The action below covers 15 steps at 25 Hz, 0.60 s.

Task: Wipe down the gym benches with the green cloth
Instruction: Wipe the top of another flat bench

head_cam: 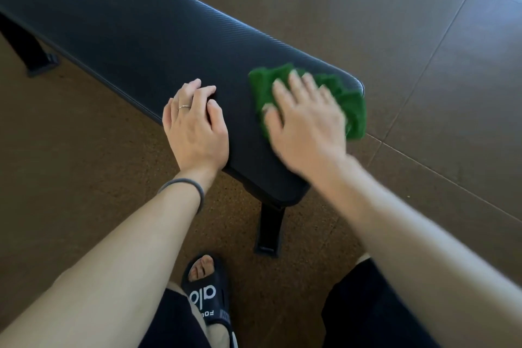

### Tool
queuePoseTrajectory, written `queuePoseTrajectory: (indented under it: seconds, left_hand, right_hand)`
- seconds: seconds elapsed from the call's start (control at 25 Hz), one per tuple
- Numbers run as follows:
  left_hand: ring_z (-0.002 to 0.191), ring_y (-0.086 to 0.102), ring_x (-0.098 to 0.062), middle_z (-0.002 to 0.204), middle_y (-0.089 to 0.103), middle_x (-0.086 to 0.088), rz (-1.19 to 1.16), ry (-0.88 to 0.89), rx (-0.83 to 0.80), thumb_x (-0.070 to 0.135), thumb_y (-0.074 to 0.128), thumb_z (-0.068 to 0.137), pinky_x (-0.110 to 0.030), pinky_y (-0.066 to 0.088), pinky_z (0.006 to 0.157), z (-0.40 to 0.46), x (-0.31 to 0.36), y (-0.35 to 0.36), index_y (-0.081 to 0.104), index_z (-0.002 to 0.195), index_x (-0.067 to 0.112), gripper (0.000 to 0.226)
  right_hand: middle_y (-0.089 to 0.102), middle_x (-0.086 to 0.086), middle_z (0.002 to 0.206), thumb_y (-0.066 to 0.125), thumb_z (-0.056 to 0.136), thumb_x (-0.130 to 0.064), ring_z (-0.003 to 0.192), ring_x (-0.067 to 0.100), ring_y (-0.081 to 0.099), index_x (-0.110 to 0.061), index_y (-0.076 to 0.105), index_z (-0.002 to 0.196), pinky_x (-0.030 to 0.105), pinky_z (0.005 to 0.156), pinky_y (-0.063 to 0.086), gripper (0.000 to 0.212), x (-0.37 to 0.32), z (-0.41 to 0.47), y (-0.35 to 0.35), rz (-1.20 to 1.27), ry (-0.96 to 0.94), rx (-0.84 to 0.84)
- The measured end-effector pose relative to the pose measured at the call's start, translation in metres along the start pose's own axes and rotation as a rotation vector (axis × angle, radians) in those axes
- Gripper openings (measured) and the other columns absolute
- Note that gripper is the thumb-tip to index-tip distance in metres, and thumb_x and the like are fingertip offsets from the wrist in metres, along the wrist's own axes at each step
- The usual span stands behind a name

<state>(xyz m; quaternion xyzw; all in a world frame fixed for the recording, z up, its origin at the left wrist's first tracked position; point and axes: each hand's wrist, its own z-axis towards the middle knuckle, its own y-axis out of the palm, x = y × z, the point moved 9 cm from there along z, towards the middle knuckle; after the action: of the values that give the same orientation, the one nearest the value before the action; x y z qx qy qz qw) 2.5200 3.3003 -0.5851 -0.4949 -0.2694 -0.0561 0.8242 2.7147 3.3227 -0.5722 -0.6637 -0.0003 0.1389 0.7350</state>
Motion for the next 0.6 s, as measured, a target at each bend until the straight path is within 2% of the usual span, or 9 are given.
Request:
queuePoseTrajectory:
  seconds: [0.08, 0.16, 0.24, 0.32, 0.36, 0.44, 0.52, 0.6]
  left_hand:
    - [0.142, 0.044, -0.018, 0.148, 0.054, 0.003, 0.015, 0.007, -0.012, 0.032, 0.033, 0.100, -0.041, 0.023, 0.122, 0.001, 0.001, 0.001, 0.067, 0.126, 0.023, 0.043]
    - [0.142, 0.043, -0.017, 0.149, 0.053, 0.003, 0.029, 0.010, -0.014, 0.032, 0.034, 0.099, -0.040, 0.023, 0.122, -0.001, 0.001, 0.000, 0.066, 0.127, 0.023, 0.044]
    - [0.143, 0.042, -0.017, 0.150, 0.052, 0.004, 0.031, 0.016, -0.022, 0.032, 0.034, 0.099, -0.039, 0.022, 0.123, -0.001, 0.002, 0.000, 0.065, 0.128, 0.023, 0.044]
    - [0.143, 0.041, -0.016, 0.150, 0.052, 0.004, 0.023, 0.015, -0.013, 0.032, 0.033, 0.099, -0.038, 0.020, 0.123, -0.002, 0.001, 0.000, 0.065, 0.128, 0.023, 0.045]
    - [0.143, 0.041, -0.016, 0.149, 0.052, 0.004, 0.024, 0.014, -0.008, 0.032, 0.033, 0.098, -0.037, 0.020, 0.123, -0.002, 0.000, -0.001, 0.065, 0.128, 0.023, 0.045]
    - [0.142, 0.042, -0.017, 0.149, 0.052, 0.004, 0.024, 0.020, -0.008, 0.032, 0.034, 0.098, -0.037, 0.020, 0.123, -0.001, 0.001, 0.001, 0.066, 0.128, 0.022, 0.044]
    - [0.141, 0.044, -0.018, 0.149, 0.053, 0.004, 0.033, 0.019, -0.004, 0.032, 0.036, 0.097, -0.038, 0.021, 0.122, -0.001, 0.001, 0.000, 0.066, 0.127, 0.022, 0.044]
    - [0.141, 0.044, -0.018, 0.149, 0.053, 0.004, 0.036, 0.014, -0.008, 0.032, 0.037, 0.097, -0.038, 0.020, 0.122, 0.000, 0.001, 0.001, 0.066, 0.127, 0.022, 0.043]
  right_hand:
    - [0.040, 0.009, 0.162, 0.032, 0.105, -0.048, 0.152, 0.029, 0.032, -0.022, 0.048, 0.153, 0.049, 0.124, 0.026, 0.057, -0.027, -0.054, 0.000, 0.052, -0.139, -0.009]
    - [0.044, 0.006, 0.160, 0.032, 0.105, -0.048, 0.151, 0.027, 0.036, -0.026, 0.052, 0.150, 0.048, 0.123, 0.028, 0.054, -0.014, -0.055, -0.001, 0.064, -0.240, -0.047]
    - [0.047, 0.006, 0.158, 0.030, 0.105, -0.047, 0.148, 0.028, 0.040, -0.028, 0.056, 0.147, 0.045, 0.123, 0.029, 0.053, 0.028, -0.008, -0.008, 0.036, -0.182, 0.021]
    - [0.037, 0.003, 0.164, 0.026, 0.107, -0.048, 0.153, 0.025, 0.031, -0.031, 0.048, 0.153, 0.043, 0.125, 0.022, 0.053, 0.069, 0.039, -0.007, 0.036, -0.036, -0.020]
    - [0.033, 0.002, 0.167, 0.025, 0.108, -0.048, 0.155, 0.024, 0.026, -0.031, 0.043, 0.155, 0.043, 0.126, 0.019, 0.053, 0.076, 0.046, -0.005, 0.042, 0.041, -0.042]
    - [0.035, 0.007, 0.165, 0.026, 0.107, -0.046, 0.154, 0.028, 0.028, -0.026, 0.046, 0.154, 0.047, 0.125, 0.021, 0.055, 0.057, 0.023, -0.006, 0.033, 0.133, 0.030]
    - [0.042, 0.010, 0.161, 0.030, 0.105, -0.044, 0.152, 0.030, 0.033, -0.022, 0.052, 0.150, 0.051, 0.124, 0.025, 0.055, 0.016, -0.034, -0.009, 0.071, 0.066, 0.115]
    - [0.042, 0.006, 0.161, 0.031, 0.107, -0.045, 0.153, 0.027, 0.032, -0.025, 0.053, 0.150, 0.049, 0.126, 0.023, 0.052, -0.005, -0.079, -0.005, 0.104, -0.064, 0.057]
